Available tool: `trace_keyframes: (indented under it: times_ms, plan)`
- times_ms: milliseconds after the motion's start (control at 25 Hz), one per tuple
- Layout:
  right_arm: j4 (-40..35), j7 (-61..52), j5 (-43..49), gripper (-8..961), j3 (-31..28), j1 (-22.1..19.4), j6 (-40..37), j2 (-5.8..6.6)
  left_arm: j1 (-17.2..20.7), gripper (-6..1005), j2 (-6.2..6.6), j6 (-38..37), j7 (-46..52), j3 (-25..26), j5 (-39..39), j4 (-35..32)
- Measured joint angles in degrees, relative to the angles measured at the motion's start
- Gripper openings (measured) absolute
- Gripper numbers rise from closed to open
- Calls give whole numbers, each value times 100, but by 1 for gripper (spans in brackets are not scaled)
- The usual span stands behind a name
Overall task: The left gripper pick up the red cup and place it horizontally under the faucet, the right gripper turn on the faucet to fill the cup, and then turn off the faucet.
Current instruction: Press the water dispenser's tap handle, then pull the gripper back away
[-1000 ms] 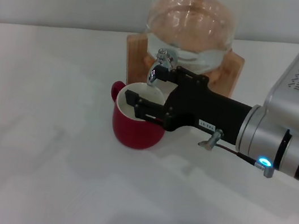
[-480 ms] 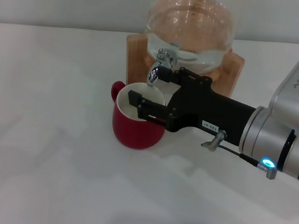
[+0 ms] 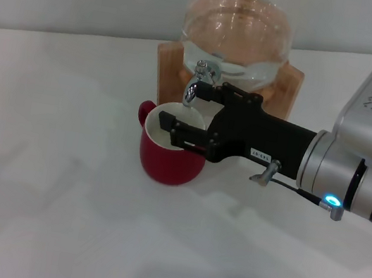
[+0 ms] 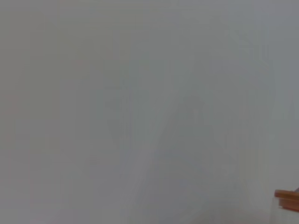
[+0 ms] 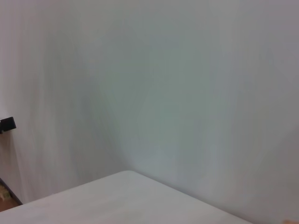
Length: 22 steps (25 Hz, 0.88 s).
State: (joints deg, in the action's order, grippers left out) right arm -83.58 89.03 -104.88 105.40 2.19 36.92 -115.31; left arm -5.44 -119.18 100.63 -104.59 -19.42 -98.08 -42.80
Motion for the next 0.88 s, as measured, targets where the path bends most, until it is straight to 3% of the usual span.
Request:
trace_keyframes:
  times_ms: [880]
  plan:
    - [113, 0, -7, 795, -369, -48, 9, 9, -52, 890, 4, 0, 0, -4, -18, 0]
